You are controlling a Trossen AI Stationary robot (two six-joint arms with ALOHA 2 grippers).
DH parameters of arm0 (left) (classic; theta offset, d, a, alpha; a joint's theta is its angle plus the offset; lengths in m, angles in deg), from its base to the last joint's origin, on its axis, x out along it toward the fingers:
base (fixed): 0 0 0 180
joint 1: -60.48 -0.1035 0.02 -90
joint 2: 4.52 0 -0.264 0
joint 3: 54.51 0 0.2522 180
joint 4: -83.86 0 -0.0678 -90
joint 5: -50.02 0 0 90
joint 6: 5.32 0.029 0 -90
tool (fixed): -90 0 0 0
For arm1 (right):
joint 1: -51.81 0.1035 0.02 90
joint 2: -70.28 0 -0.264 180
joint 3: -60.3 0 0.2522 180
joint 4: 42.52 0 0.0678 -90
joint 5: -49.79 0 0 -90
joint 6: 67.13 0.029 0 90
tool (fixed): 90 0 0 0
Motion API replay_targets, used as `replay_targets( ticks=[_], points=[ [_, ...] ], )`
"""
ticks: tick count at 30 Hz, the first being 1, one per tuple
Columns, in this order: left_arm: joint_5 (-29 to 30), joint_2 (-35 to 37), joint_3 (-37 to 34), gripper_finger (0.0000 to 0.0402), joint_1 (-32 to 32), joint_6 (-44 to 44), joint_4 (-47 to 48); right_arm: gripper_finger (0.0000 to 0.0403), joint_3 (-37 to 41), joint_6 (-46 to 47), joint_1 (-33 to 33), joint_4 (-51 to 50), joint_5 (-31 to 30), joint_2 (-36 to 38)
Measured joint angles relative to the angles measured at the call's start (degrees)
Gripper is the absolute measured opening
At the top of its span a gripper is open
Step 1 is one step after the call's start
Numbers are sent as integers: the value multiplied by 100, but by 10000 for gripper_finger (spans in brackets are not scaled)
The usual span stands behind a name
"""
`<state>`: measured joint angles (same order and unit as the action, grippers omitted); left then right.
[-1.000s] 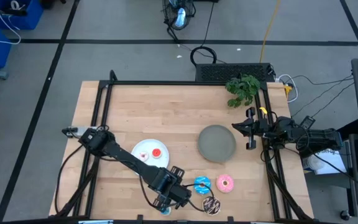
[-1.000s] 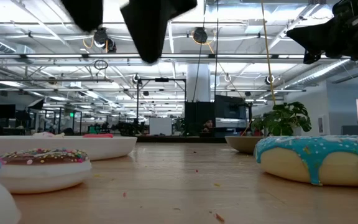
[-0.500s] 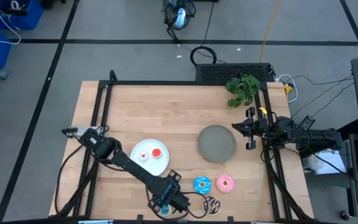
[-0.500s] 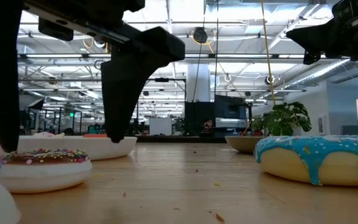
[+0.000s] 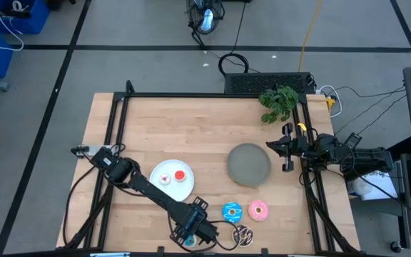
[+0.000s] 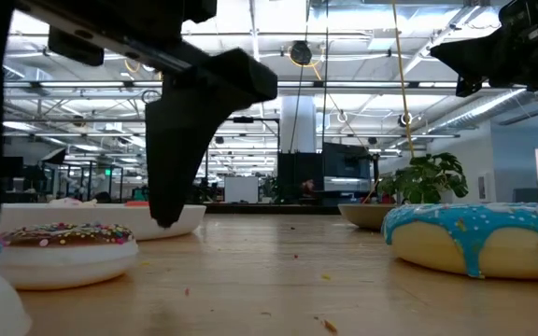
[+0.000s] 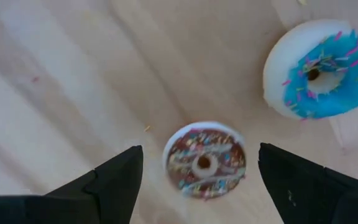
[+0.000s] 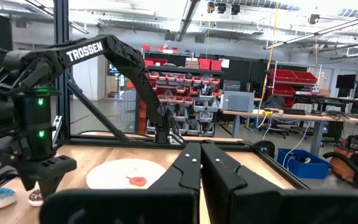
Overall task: Pick & Place donuts
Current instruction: Put the small brown donut on the white plate
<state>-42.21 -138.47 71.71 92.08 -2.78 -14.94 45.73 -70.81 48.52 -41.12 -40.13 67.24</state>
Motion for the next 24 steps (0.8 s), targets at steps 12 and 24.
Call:
replay_targets(
  ticks=[12,24],
  points=[
    [11,7,-417,317,0,186,-318,0,-1,0,2,2,-1,-2],
    [79,7,-421,292,0,430,-452,0,-2,0,1,2,0,-2]
  ],
)
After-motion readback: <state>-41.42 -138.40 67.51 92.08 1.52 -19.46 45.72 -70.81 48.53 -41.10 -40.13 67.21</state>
